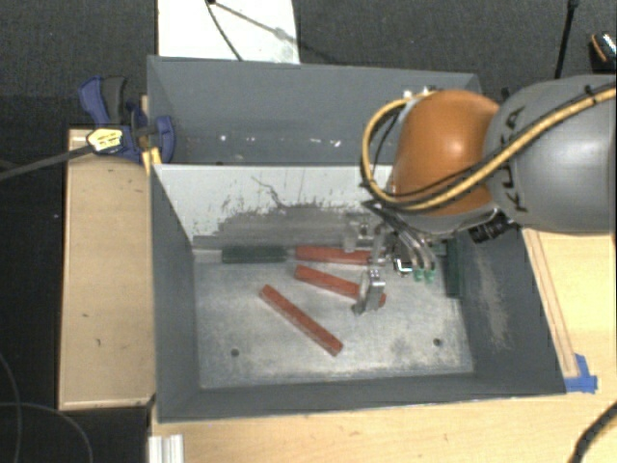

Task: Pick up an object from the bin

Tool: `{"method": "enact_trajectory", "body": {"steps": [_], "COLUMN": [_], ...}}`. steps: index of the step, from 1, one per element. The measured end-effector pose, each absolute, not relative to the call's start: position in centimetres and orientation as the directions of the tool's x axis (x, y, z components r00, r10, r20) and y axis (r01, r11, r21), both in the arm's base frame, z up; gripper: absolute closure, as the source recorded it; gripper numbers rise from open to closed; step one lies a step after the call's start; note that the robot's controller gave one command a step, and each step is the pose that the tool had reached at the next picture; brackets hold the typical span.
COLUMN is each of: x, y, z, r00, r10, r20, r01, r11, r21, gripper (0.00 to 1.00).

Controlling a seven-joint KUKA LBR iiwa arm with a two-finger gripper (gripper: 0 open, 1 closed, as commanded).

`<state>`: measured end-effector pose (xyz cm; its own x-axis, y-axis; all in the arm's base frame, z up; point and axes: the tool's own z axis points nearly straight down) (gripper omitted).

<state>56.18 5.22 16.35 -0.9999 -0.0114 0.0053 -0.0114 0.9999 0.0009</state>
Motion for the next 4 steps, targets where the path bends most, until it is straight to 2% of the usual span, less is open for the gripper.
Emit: {"method": "enact_trajectory", "body": {"steps": [1, 2, 3, 4], "x": [57.2, 57.3, 57.6, 57.4], "y": [4.7, 4.7, 5.8, 5.8], "z": [6.8, 7.2, 23.4, 22.9], "r00": [-0.991, -0.991, -0.993, -0.993], "r10": [0.133, 0.134, 0.117, 0.117], "r20": [-0.001, -0.005, -0.012, -0.003], "r01": [0.133, 0.134, 0.117, 0.117], "r11": [0.991, 0.991, 0.993, 0.993], "r21": [0.001, 0.002, 0.004, 0.001], "gripper": [0.0, 1.0, 1.0, 0.0]}}
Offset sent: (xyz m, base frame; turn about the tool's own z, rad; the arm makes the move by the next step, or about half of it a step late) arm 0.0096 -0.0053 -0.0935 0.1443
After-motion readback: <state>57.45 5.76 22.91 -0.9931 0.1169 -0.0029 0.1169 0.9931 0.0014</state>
